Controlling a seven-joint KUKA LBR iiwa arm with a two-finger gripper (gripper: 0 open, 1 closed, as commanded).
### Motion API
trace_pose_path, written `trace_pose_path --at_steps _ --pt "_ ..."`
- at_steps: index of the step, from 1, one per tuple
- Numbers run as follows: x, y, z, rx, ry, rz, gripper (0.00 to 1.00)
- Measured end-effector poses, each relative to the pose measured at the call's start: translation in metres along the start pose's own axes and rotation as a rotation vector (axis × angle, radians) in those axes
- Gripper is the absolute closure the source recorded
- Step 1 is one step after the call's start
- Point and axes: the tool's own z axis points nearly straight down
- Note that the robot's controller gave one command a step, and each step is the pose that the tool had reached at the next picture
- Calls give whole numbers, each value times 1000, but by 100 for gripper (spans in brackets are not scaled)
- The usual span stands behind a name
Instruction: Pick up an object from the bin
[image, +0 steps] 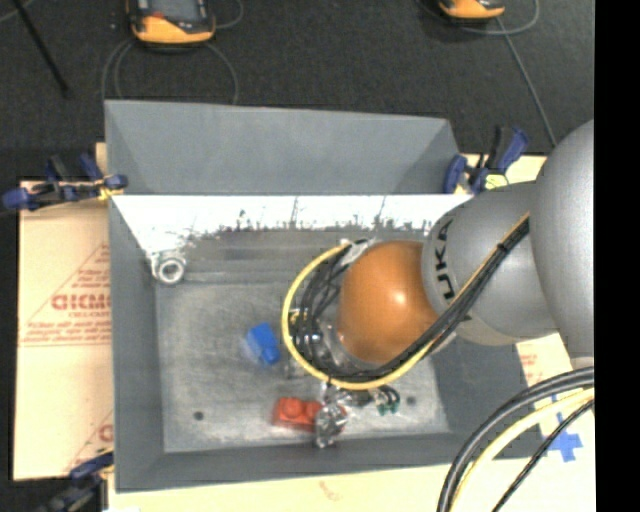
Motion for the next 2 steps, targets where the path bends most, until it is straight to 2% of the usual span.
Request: trace_pose_path --at_steps 1,2 --pt "2 0 -2 -1 9 4 100" --pt "-6 -1 -144 3 -8 -129 100"
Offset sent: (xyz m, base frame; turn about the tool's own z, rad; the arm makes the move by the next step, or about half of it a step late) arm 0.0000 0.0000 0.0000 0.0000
